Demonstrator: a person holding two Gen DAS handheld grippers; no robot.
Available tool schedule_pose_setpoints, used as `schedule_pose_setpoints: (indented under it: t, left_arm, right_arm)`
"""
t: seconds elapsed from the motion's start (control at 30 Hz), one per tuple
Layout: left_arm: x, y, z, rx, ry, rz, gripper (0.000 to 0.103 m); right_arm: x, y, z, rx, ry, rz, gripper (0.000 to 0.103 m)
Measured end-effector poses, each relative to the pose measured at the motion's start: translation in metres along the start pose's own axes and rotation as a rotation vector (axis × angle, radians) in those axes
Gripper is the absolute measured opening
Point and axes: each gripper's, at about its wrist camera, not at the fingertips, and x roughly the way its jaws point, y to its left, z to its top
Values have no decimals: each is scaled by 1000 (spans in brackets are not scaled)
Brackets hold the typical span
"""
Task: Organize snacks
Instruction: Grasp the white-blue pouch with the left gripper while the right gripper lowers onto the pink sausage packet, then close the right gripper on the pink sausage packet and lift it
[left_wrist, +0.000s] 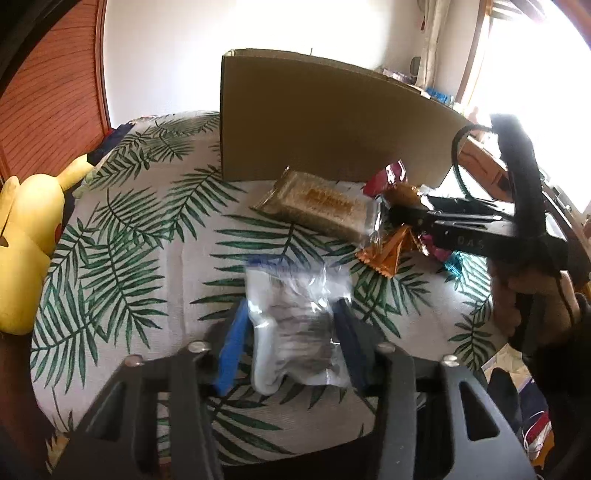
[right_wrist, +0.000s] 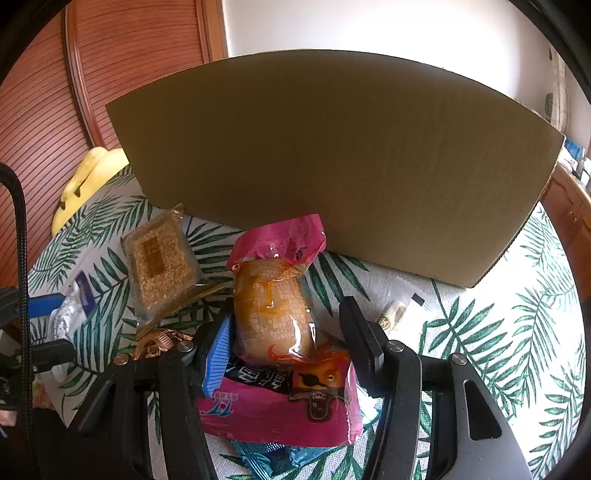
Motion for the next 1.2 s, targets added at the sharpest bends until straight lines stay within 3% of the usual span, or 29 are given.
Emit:
schedule_pose_setpoints:
  t: [0.07,0.27,0.4,1.07,1.2]
  left_arm:
    - [-4,0,3,-8,-14,-7,33]
    - [1,6,6,-30,4,-9,35]
    - [7,13,6,-57,37,-6,55]
    - [18,3,12,-105,71,-53,58]
    - [22,-10,12,-56,68,-27,61]
  right_arm:
    - [0,1,0,-4,0,-3,57]
    - [3,3,0,-26,8,-14,58]
    - [5,6,1,-38,13,-21,59]
    - [4,5,1,-38,13,-19,59]
    - [4,5,1,-39,12,-19,59]
